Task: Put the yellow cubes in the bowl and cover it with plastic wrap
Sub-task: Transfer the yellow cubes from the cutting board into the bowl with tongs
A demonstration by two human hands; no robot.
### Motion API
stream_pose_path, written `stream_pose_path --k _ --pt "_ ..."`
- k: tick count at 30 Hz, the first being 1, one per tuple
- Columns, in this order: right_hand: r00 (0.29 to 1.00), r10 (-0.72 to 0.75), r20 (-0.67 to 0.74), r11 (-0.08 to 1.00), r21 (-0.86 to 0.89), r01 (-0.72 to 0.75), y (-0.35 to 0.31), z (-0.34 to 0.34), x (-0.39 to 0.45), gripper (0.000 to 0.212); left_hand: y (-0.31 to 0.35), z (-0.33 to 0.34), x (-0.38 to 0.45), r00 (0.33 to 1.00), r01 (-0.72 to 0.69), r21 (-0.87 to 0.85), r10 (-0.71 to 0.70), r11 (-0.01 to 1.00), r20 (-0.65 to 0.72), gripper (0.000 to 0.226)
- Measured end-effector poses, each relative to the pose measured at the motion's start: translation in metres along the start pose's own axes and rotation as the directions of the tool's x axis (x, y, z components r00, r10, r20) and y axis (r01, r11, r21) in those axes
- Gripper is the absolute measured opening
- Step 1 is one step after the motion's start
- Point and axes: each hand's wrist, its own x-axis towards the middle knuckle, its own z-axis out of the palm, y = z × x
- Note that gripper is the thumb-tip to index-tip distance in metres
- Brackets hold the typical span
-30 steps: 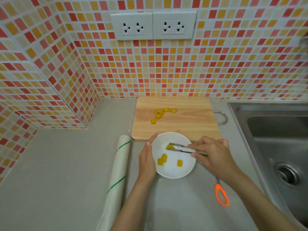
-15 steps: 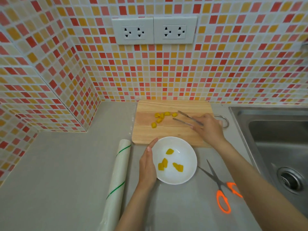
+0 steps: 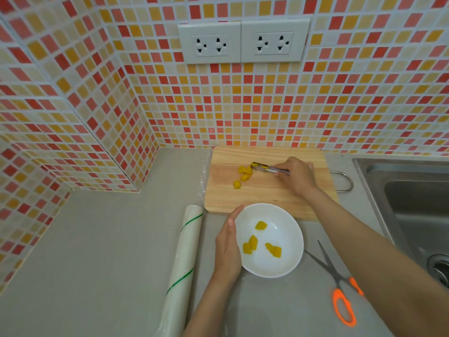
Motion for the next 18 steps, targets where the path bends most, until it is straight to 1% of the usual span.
stream_pose_path --k 4,9,11,13,15,18 --pt "0.998 0.002 -0.059 0.993 0.119 0.005 0.001 -0.003 -0.016 0.026 0.0 0.0 -0.001 1.0 -0.007 0.001 0.007 1.0 0.002 0.038" --pt "0.991 -0.004 -0.136 0.964 0.264 0.04 -0.003 -0.027 -0.061 0.024 0.001 0.002 -0.001 1.0 -0.02 -0.003 0.02 1.0 0.01 0.038" --pt "0.989 -0.039 -0.143 0.951 0.297 0.081 -0.007 -0.037 -0.086 0.024 0.001 0.001 0.0 1.0 -0.025 0.002 0.025 1.0 0.014 0.038" --pt "0.989 -0.098 -0.114 0.942 0.31 0.129 -0.01 -0.045 -0.112 0.023 0.001 0.001 0.0 0.999 -0.031 0.006 0.031 1.0 0.014 0.038" --pt "0.988 -0.145 -0.057 0.946 0.286 0.155 -0.01 -0.05 -0.134 0.025 -0.001 0.001 0.0 0.999 -0.038 0.015 0.037 0.999 0.018 0.039" --pt "0.991 -0.126 0.039 0.97 0.213 0.115 -0.009 -0.055 -0.153 0.033 -0.001 0.0 0.0 0.999 -0.036 0.013 0.036 0.999 0.02 0.039"
